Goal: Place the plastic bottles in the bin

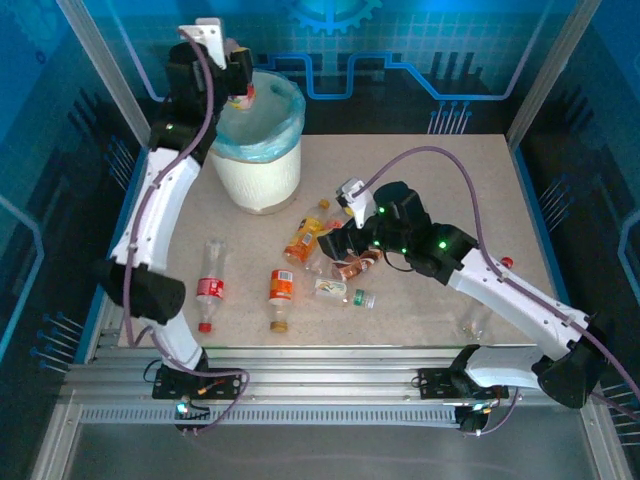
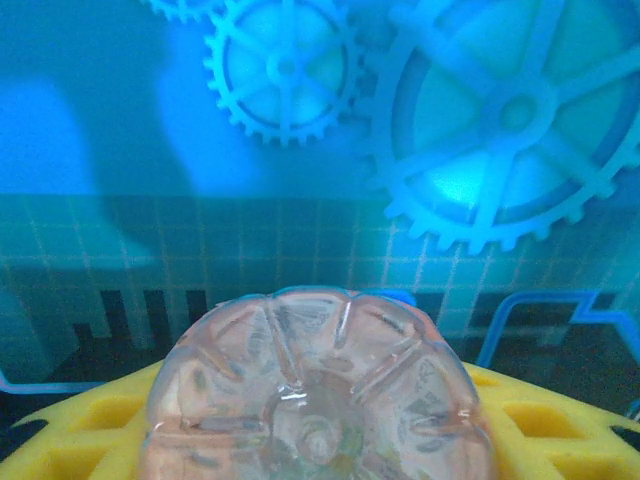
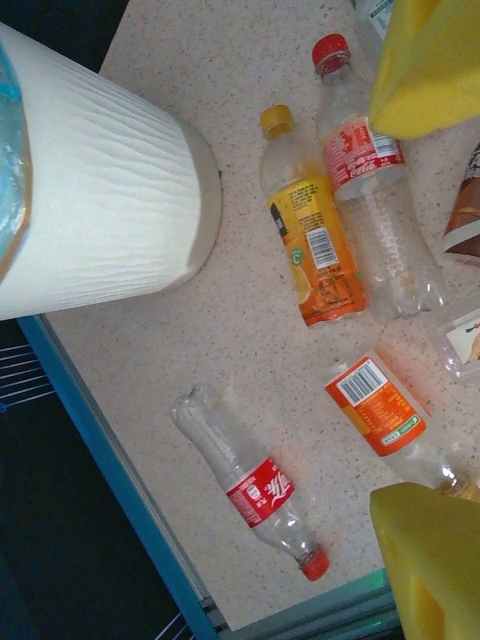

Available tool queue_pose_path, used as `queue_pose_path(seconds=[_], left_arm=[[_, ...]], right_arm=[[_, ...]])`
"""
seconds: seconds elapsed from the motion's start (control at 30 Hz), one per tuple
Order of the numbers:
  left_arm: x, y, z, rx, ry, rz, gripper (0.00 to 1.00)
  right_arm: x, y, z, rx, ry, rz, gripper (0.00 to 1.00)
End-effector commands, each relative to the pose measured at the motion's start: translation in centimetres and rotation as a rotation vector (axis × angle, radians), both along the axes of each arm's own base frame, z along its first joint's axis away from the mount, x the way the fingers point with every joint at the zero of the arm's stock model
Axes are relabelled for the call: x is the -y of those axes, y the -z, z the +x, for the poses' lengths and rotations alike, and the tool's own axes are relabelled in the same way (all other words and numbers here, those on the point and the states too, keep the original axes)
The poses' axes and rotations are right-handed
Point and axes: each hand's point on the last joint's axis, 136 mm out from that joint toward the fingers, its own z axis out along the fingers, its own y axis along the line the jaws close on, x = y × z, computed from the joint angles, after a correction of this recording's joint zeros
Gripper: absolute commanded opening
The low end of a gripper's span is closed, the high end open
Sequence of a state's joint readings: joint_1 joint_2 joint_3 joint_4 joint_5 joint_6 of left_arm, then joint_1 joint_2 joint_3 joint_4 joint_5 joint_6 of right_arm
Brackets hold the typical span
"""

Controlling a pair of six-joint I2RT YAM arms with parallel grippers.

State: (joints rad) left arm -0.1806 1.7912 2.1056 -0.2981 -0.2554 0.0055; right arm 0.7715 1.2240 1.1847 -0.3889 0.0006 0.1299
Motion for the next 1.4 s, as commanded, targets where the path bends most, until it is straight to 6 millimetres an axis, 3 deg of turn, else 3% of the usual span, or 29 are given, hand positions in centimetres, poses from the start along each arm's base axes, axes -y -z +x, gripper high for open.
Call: queue_pose_path(seconds=[0.0, 0.23, 0.43, 0.57, 0.63, 0.7, 0.77, 1.2, 1.37], left_arm=[[-1.1, 0.9, 1.7, -0.032, -0.048, 0.124, 0.50], [-1.9, 3.9, 5.8, -0.057, -0.075, 0.131, 0.51], [-2.7, 7.3, 8.2, -0.127, -0.088, 0.133, 0.52], [-3.1, 9.0, 9.1, -0.166, -0.096, 0.143, 0.62], [-3.3, 9.4, 9.1, -0.180, -0.097, 0.147, 0.75], [-3.4, 9.4, 9.1, -0.183, -0.099, 0.152, 0.84], [-3.5, 9.0, 8.9, -0.180, -0.104, 0.152, 0.86], [-3.6, 8.5, 8.1, -0.188, -0.101, 0.118, 0.84], [-3.2, 6.1, 6.8, -0.155, -0.075, 0.081, 0.84]], right_arm=[[-0.2, -0.8, -0.5, 0.016, -0.024, -0.010, 0.90], [-0.4, -0.4, -1.3, -0.024, -0.043, 0.009, 0.89], [-1.4, -1.6, -1.5, -0.055, -0.053, 0.099, 0.89], [-1.8, -2.3, -1.1, -0.047, -0.052, 0.102, 0.89], [-1.8, -2.5, -0.8, -0.038, -0.043, 0.094, 0.89], [-1.7, -2.6, -0.7, -0.032, -0.035, 0.087, 0.90], [-1.5, -2.6, -0.5, -0.028, -0.026, 0.082, 0.90], [-1.1, -1.8, -0.7, -0.050, -0.015, 0.066, 0.90], [-0.6, -1.6, -0.3, -0.064, 0.023, 0.026, 0.91]])
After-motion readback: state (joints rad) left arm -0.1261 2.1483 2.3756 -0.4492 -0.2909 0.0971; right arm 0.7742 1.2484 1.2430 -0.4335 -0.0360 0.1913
